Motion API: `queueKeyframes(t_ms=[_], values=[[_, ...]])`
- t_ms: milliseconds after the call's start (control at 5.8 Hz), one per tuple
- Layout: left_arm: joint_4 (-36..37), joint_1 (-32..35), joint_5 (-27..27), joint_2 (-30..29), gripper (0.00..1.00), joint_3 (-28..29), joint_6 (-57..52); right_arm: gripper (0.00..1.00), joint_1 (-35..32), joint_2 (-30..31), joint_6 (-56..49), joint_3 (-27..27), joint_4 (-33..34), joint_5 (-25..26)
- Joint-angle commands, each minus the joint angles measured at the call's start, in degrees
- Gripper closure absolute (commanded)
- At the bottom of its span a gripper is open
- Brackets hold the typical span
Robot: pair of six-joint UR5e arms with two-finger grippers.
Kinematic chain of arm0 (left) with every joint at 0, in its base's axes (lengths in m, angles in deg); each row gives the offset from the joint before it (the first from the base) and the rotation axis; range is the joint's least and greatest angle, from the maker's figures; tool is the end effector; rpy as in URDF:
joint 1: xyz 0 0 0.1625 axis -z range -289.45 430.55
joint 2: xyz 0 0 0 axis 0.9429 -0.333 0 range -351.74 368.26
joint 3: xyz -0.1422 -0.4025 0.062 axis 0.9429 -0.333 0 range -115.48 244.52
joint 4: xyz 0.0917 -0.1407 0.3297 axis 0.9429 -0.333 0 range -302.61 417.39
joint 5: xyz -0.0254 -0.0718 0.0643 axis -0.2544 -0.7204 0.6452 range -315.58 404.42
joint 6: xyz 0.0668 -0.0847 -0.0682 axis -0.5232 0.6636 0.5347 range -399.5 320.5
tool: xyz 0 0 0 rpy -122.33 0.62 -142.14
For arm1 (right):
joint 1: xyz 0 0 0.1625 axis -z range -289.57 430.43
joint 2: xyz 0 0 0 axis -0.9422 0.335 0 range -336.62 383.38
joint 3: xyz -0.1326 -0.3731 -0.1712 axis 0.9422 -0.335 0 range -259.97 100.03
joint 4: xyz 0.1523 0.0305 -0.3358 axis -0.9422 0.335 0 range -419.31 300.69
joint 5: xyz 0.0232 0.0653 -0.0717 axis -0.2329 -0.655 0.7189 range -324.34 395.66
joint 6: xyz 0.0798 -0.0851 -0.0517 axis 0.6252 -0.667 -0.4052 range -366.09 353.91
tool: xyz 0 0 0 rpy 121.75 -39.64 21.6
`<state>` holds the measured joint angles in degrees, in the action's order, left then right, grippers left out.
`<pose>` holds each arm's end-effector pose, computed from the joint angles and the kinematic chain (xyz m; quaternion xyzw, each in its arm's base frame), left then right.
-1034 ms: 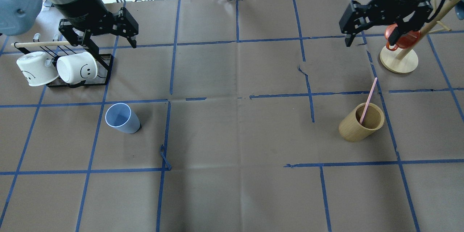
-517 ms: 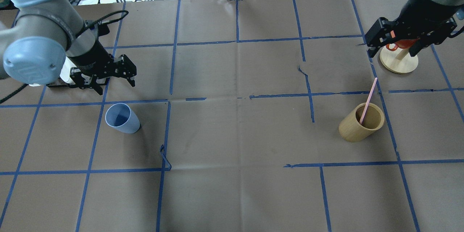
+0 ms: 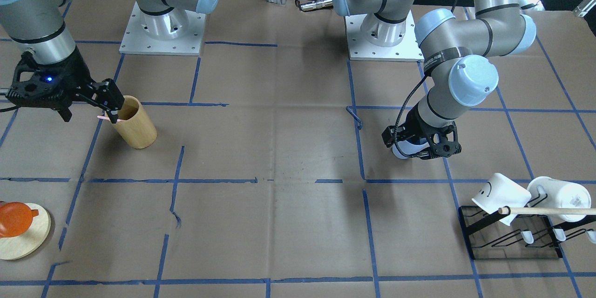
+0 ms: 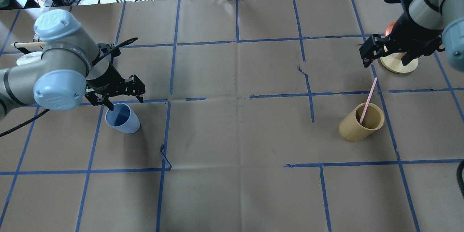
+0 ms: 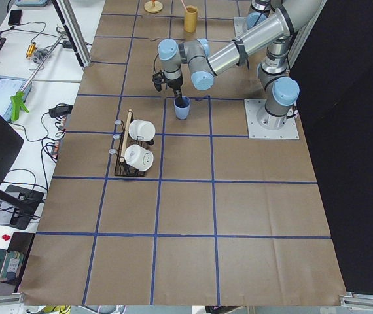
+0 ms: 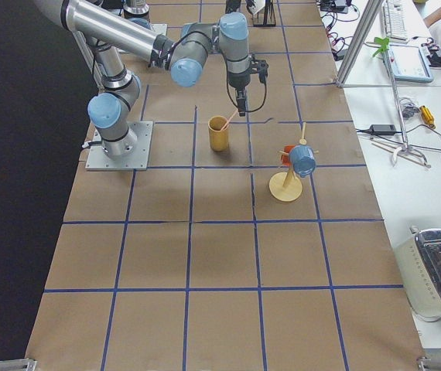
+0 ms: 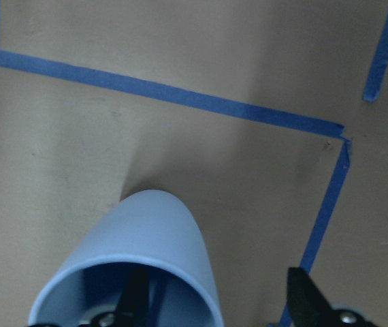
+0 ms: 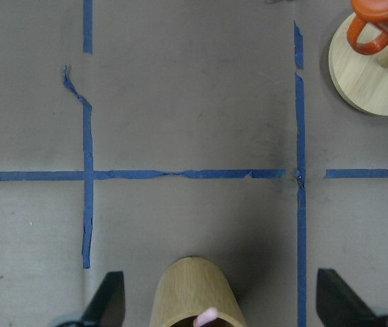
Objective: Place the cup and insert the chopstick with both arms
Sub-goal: 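Grasp the light blue cup with the left gripper while the right descends, then carry the cup to table center while the right gripper grasps the chopstick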
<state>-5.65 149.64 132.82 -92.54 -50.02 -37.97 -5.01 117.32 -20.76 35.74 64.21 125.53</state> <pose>-0.0505 -0.4603 0.2458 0.1090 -0.9912 -0.0718 0.0198 0.0251 -0.4348 0.3602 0.0010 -0.9947 0.0993 0.0248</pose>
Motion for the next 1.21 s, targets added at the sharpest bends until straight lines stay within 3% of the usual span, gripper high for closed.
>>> queueKeyframes(t_ms=[0,345,517,862,1034], values=[[0.38,0.01,-0.51,-0.36,0.95,0.37,0.14,0.00,0.03,1.85,0.07,6.78,8.55,-0.14],[0.73,1.15,-0.77,-0.35,1.00,2.03,4.85,0.01,0.03,1.95,-0.02,7.15,8.22,0.04],[0.64,6.20,-2.61,-0.44,1.00,5.35,10.63,0.12,0.03,2.04,-0.02,7.07,8.22,0.04],[0.55,20.33,-2.63,-7.26,1.00,17.19,21.18,0.59,0.12,2.13,-0.02,7.06,8.04,0.21],[0.47,26.49,-2.19,-11.91,0.99,22.99,27.76,0.76,0.12,2.21,-0.02,6.98,8.04,0.21]])
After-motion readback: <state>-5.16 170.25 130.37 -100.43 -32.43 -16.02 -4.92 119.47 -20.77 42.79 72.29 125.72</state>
